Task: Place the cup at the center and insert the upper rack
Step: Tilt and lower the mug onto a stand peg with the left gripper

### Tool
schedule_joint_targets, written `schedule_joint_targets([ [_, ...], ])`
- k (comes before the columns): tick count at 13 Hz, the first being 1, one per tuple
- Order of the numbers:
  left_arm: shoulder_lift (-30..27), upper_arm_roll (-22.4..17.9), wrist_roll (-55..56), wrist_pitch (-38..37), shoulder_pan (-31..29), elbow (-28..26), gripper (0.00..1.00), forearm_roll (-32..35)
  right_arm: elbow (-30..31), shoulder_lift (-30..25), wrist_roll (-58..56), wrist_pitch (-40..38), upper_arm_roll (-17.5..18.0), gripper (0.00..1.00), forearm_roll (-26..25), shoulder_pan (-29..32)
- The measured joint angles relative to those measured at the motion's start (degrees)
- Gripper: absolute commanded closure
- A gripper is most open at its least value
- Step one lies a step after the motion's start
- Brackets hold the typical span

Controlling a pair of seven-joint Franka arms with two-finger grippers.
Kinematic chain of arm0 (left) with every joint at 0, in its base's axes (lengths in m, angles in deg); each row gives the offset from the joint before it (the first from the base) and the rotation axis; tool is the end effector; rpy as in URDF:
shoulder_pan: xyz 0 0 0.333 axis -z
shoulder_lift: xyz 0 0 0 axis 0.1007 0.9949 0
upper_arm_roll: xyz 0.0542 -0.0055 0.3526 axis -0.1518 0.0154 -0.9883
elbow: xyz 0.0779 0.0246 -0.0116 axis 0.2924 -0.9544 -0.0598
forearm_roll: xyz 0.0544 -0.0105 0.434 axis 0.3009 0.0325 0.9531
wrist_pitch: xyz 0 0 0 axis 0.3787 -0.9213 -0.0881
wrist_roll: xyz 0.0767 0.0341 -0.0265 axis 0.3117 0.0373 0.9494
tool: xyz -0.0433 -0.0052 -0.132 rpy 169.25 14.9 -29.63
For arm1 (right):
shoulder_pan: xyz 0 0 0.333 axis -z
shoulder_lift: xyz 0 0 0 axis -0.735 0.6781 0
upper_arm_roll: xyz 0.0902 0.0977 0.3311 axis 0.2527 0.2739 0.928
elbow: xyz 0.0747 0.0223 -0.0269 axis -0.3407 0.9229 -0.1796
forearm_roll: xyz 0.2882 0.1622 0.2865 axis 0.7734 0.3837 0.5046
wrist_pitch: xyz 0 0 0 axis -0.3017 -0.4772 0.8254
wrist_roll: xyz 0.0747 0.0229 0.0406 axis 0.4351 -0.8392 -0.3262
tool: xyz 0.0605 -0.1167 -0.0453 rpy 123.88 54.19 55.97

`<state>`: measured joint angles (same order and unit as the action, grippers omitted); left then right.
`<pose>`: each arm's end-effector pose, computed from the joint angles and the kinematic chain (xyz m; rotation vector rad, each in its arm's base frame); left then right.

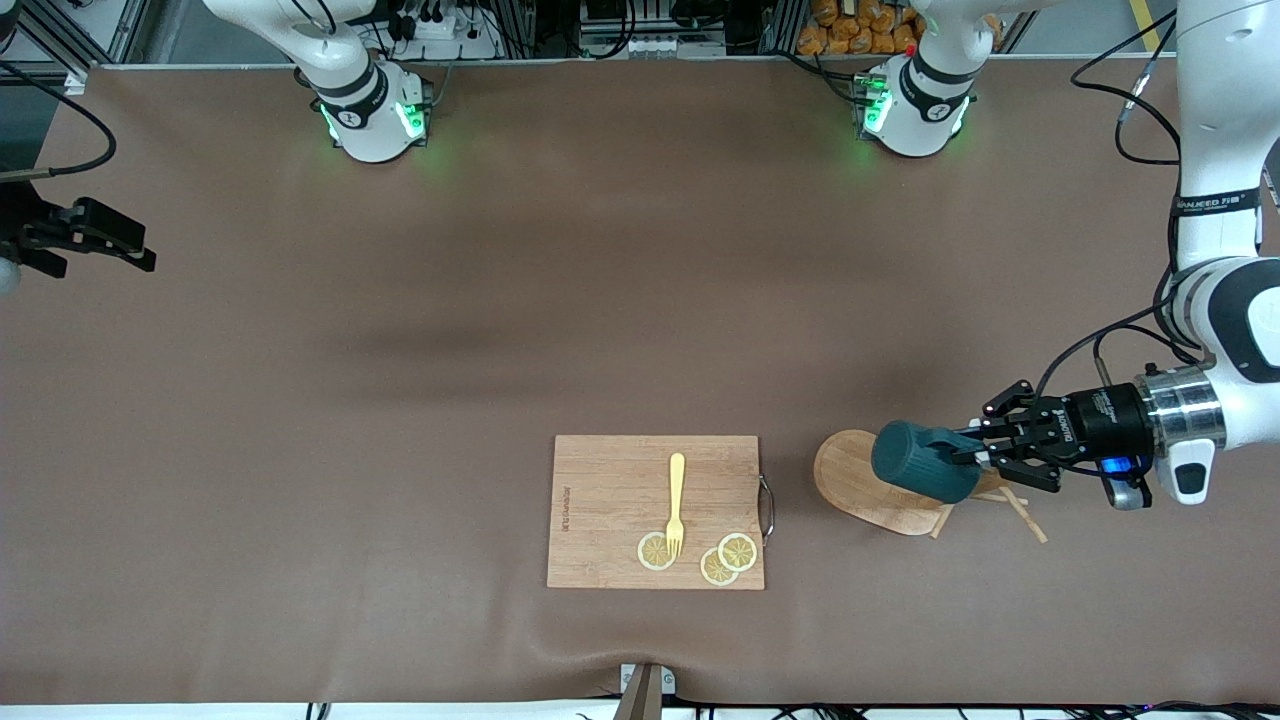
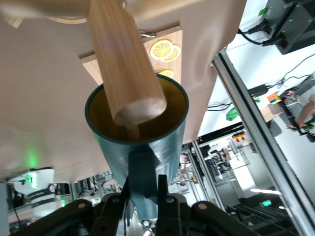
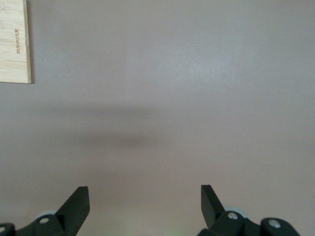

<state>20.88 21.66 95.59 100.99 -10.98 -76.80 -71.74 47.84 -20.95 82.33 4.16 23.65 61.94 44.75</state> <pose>0.7583 -0.0270 0.3969 1.6829 1.2591 -0.6720 0.5958 -0.0242 0.6386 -3.1192 -0.0917 0.0796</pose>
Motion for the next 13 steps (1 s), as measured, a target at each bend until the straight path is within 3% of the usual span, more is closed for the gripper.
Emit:
schedule_joint_targets([
  [13,2.08,0.1,-2.06,-2.57,-2.7,0.0,1.0,-5.67,-0.06,0.01,0.05,-0.03,-0.2,0.0,0.45,0.08],
])
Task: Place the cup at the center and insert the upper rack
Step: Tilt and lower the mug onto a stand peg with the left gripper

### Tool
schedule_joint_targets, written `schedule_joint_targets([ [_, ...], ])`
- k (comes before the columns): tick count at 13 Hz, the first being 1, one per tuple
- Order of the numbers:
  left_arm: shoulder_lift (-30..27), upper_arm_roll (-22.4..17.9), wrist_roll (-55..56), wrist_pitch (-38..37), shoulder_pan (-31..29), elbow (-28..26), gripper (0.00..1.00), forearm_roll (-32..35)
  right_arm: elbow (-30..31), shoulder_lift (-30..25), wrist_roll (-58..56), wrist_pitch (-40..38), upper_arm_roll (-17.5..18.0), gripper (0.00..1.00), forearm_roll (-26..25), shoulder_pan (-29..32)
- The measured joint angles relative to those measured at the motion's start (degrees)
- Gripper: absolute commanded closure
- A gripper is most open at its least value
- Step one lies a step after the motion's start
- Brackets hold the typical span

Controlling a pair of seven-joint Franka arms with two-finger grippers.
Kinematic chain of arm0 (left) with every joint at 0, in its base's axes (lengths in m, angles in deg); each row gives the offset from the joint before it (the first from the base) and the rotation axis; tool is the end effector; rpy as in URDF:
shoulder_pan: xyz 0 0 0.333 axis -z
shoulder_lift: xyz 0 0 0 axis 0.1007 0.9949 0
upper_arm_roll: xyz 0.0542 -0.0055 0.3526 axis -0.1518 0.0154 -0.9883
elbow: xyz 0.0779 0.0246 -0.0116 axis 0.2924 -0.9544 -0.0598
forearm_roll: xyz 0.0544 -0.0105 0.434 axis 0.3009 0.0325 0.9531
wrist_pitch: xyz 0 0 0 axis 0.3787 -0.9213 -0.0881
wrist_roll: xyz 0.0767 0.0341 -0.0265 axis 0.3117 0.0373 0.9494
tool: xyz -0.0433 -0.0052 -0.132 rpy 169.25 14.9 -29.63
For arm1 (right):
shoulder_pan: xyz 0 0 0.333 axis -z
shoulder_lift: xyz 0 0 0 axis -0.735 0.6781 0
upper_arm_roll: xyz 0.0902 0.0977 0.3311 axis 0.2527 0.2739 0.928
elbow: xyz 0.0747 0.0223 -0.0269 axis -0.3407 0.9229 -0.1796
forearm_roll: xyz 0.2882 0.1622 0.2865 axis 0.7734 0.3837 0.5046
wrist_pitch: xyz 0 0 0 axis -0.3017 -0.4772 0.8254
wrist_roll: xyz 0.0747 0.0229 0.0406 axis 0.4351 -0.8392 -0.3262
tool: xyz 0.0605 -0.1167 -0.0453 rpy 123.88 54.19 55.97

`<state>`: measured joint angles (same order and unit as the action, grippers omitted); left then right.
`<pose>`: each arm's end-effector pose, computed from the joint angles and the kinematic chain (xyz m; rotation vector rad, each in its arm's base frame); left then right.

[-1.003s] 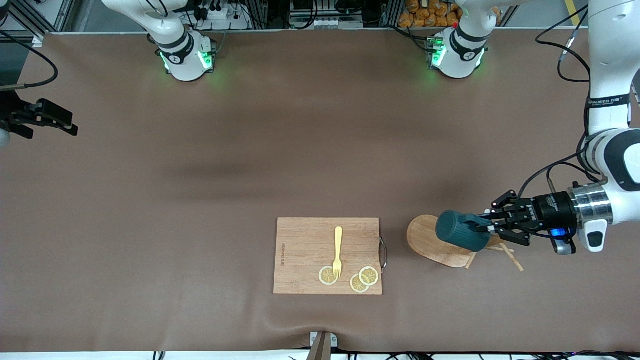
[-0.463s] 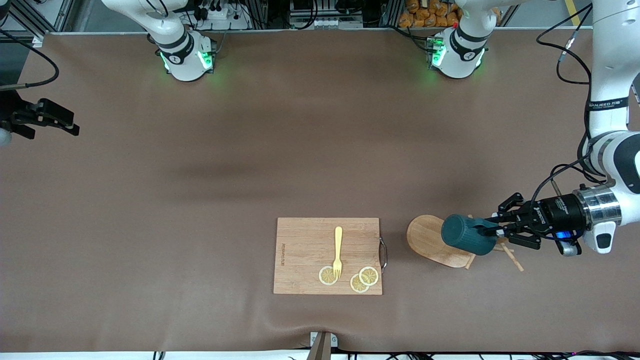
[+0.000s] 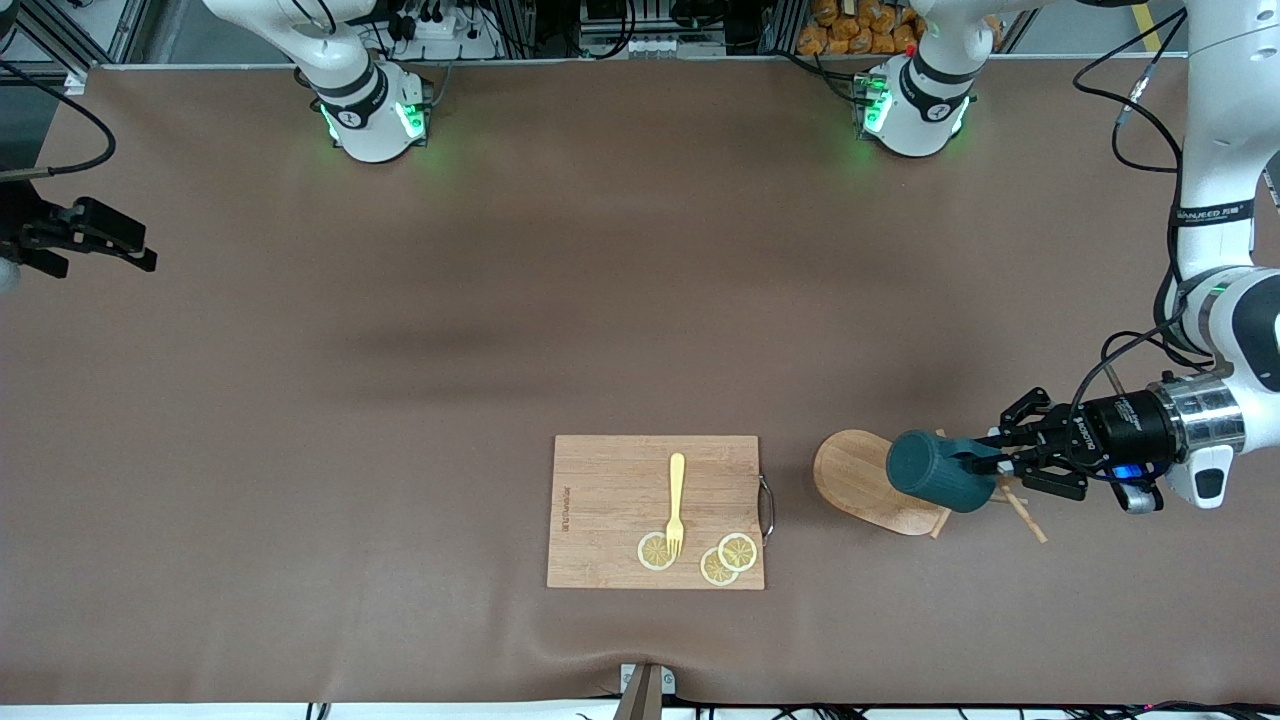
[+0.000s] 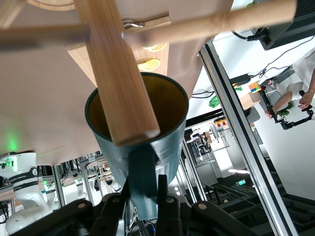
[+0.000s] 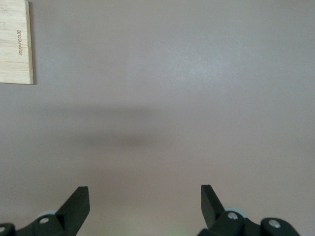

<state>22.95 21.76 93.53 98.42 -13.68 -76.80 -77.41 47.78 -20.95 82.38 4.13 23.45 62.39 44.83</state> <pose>0.7615 -0.0011 0.3807 1.5649 1.2325 -0.7092 0.5957 -0.0260 0.6391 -3.1116 -0.0832 0.0776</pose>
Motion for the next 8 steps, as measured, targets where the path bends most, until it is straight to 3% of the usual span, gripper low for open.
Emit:
schedule_joint_targets([
  [8,1.64,0.02,-1.57,-0.76,-0.98,0.0,1.0,-0.02,0.06,0.0,0.0,-0.14,-0.33,0.0,0.0,0.03],
])
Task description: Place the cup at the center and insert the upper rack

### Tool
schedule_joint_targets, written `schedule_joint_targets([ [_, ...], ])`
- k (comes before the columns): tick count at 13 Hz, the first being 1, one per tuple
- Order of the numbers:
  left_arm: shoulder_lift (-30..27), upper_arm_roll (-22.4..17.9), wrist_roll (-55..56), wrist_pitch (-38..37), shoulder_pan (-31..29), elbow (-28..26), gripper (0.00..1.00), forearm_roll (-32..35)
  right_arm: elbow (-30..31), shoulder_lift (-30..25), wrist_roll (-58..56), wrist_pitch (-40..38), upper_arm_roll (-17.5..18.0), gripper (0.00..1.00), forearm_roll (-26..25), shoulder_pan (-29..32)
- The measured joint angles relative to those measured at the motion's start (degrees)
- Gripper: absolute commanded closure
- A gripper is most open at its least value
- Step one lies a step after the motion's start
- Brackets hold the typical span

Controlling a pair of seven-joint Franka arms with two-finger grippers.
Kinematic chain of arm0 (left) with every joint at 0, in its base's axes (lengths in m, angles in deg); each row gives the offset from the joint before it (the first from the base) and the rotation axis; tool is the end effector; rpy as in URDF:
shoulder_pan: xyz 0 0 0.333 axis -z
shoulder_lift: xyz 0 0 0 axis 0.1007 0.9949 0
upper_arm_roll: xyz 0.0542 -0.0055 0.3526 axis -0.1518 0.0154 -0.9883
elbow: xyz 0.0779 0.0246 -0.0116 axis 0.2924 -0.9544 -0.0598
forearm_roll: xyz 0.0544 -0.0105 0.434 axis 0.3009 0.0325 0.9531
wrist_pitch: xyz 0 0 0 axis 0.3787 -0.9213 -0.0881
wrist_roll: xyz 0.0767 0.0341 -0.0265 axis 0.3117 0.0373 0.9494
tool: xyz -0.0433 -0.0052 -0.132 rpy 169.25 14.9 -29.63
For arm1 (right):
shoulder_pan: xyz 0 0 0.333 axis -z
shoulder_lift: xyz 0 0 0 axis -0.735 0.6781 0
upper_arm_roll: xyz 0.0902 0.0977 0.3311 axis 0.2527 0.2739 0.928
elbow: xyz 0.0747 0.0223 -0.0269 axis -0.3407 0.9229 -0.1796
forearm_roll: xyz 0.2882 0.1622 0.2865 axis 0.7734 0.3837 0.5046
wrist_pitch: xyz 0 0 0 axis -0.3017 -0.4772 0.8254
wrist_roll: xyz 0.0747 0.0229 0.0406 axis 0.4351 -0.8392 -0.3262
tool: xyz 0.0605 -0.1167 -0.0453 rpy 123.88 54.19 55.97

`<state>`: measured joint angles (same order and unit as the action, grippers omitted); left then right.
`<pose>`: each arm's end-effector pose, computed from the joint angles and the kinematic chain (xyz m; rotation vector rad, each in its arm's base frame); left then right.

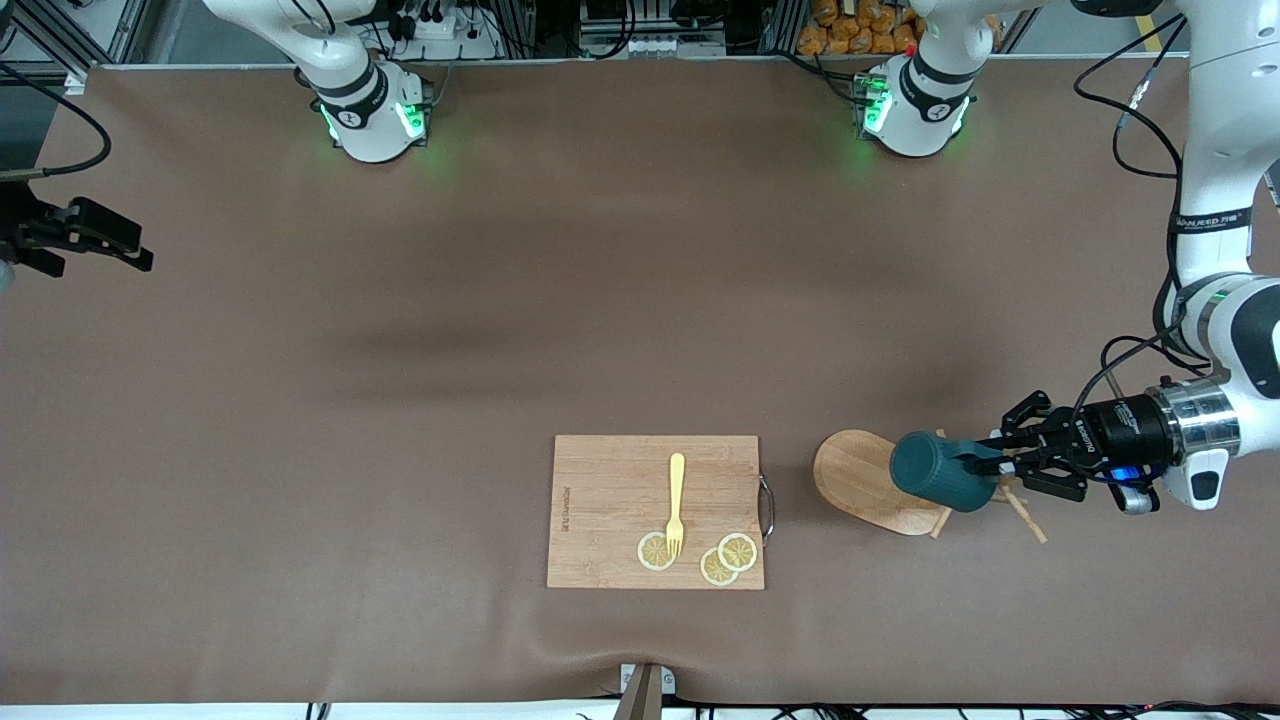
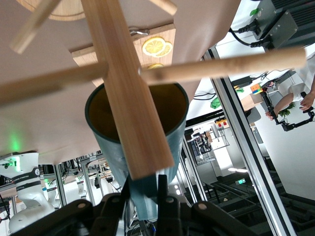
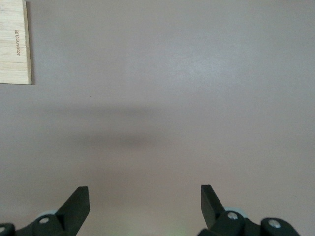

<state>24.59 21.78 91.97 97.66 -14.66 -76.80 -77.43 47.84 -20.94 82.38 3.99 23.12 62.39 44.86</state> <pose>0.7611 0.0103 0.3596 1.5596 1.2303 -0.7207 0.5952 -0.0297 0.6382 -3.1114 -0.0734 0.0831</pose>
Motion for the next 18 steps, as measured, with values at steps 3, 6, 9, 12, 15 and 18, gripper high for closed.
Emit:
schedule_joint_targets([
  [3,0.82,0.0,-0.65,-0.42,-0.39,0.0,0.57,0.0,0.0,0.0,0.0,0.0,0.0,0.0,0.0,0.0],
  [6,1.11,0.14,-0.67,-0.59,-0.38,0.07,0.0,0.0,0.0,0.0,0.0,0.0,0.0,0.0,0.0,0.0],
  [9,1.1,0.25,-0.67,-0.79,-0.38,0.7,0.0,0.0,0.0,0.0,0.0,0.0,0.0,0.0,0.0,0.0],
  [12,0.79,0.24,1.08,-2.82,-0.49,2.13,0.0,-0.02,0.0,0.0,0.0,0.0,0.01,0.0,0.0,0.0],
  [15,-1.2,0.18,5.62,-6.59,-1.59,4.98,0.0,-0.03,0.0,0.0,0.0,0.0,0.01,0.0,0.01,0.0],
  [18,-5.83,0.06,6.84,-8.53,-2.63,5.66,0.0,3.6,0.02,0.0,0.0,0.0,0.01,0.0,0.01,0.0],
])
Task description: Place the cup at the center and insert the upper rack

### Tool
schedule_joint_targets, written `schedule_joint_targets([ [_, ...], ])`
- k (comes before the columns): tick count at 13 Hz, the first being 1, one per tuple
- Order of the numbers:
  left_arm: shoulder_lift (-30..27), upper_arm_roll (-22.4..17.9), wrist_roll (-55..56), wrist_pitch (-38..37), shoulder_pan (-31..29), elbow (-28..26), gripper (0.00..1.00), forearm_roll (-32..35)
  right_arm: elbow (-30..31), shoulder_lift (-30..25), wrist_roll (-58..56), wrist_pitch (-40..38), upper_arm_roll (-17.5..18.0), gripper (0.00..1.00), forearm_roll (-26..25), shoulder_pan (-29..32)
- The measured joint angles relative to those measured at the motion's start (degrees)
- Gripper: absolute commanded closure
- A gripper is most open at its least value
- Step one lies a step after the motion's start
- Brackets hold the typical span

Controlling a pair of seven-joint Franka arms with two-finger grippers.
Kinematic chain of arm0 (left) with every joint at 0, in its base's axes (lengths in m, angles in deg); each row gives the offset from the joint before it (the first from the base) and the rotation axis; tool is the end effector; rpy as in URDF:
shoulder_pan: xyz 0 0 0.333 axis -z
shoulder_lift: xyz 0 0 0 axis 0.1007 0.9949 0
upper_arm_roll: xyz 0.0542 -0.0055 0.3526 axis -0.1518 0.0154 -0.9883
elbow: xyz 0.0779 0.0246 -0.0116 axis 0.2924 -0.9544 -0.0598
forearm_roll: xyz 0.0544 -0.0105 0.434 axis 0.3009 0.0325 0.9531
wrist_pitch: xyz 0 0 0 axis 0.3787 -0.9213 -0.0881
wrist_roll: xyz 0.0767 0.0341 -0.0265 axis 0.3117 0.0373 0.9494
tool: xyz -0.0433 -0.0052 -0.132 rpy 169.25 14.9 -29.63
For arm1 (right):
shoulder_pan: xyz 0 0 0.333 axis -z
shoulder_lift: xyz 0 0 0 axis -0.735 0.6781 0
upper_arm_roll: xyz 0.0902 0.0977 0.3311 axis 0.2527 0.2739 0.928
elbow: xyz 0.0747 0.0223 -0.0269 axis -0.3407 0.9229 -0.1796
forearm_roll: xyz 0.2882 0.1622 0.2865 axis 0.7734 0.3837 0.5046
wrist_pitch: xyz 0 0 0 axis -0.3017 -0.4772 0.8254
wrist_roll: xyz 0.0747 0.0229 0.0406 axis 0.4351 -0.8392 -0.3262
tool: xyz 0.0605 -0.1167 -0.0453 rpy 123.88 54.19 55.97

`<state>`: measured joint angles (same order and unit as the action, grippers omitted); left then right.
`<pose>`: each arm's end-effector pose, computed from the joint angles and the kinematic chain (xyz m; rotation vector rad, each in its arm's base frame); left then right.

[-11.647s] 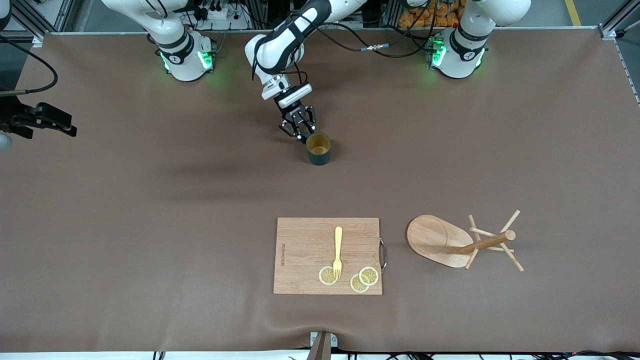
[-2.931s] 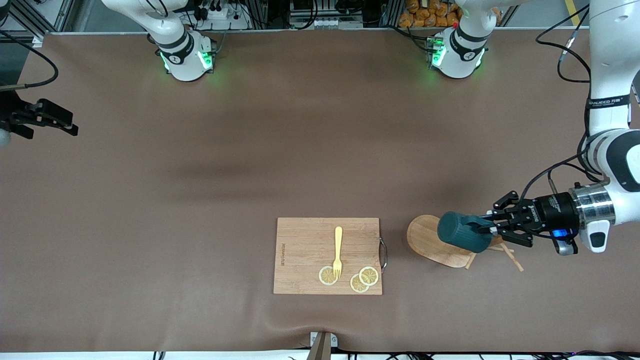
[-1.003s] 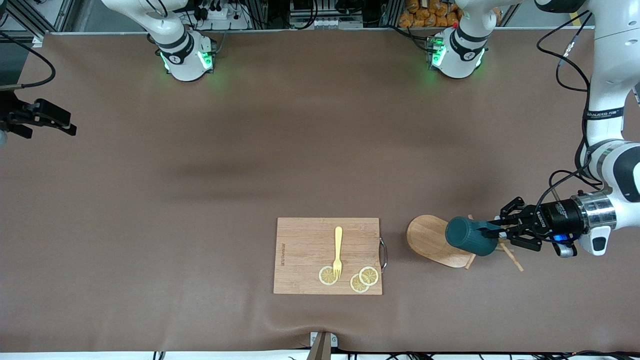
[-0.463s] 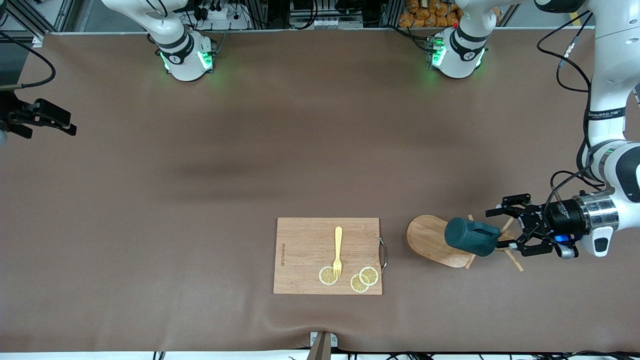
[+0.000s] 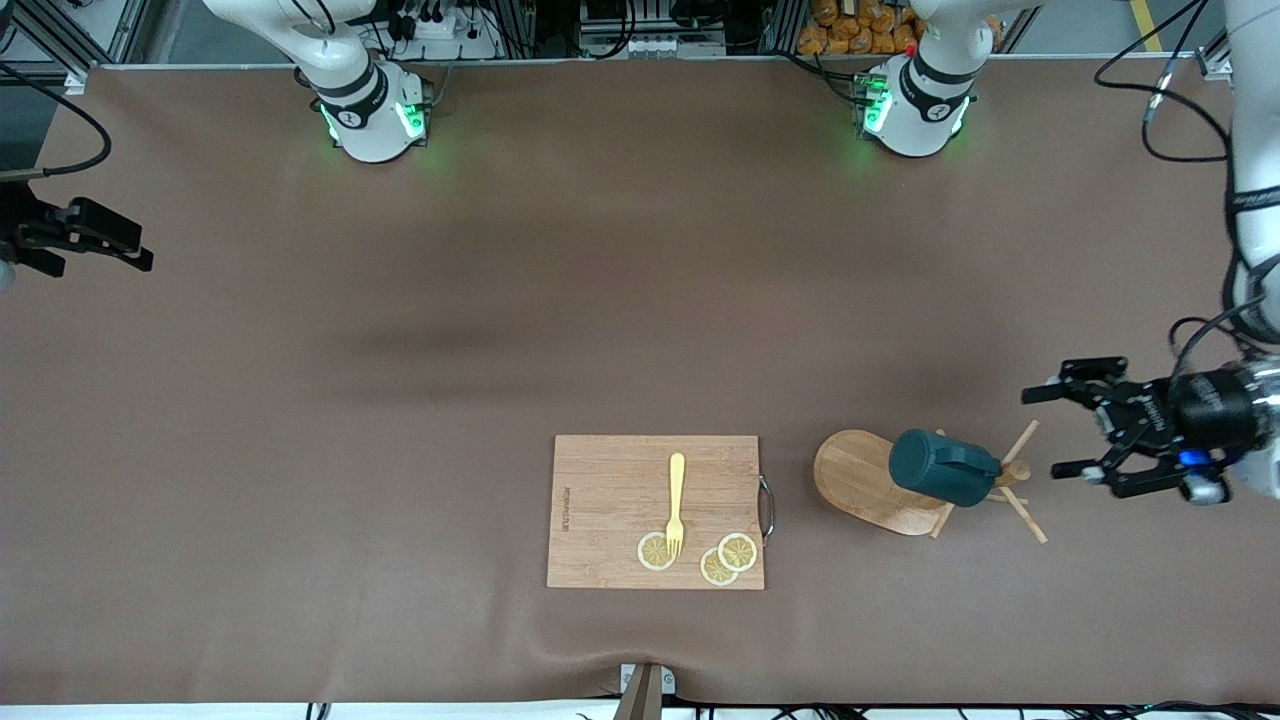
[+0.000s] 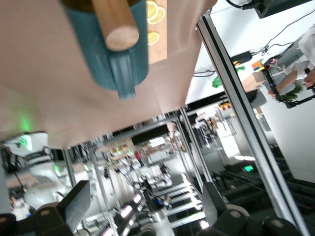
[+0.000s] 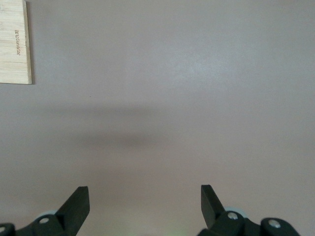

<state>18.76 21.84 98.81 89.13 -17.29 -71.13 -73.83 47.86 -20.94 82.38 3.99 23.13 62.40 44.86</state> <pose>0.7477 0.0309 0.4809 1.6277 1.1663 -0.7264 0.5952 -0.0295 0.6381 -3.1112 -0.0737 0.0836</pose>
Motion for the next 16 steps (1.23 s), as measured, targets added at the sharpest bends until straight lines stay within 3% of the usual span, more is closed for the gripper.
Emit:
schedule_joint_targets([
  [3,-6.03,0.46,1.21,-0.4,0.27,0.32,0.0,7.02,0.01,0.0,0.0,-0.02,0.0,0.0,0.0,0.0],
  [5,-11.22,2.32,1.56,-0.72,0.57,0.42,0.0,16.22,-0.03,0.0,0.0,-0.1,0.01,0.0,0.0,0.0],
  [9,-19.09,12.16,0.71,-0.78,1.09,0.35,0.0,38.61,-0.27,-0.06,0.0,-1.03,0.01,0.0,0.0,0.0],
  [12,-21.83,18.4,-9.69,-4.03,1.63,-0.21,0.0,56.17,-0.5,-0.44,0.0,-2.73,-0.03,0.0,0.0,0.0],
  [14,-23.2,19.48,-20.34,-4.85,1.73,-2.17,0.0,65.15,-0.73,-0.87,0.03,-5.0,-0.09,0.0,0.0,0.0],
  [16,-24.96,18.37,-28.39,-4.16,1.82,-5.55,0.0,68.39,-0.83,-1.31,0.04,-6.9,-0.14,0.0,-0.02,0.0],
])
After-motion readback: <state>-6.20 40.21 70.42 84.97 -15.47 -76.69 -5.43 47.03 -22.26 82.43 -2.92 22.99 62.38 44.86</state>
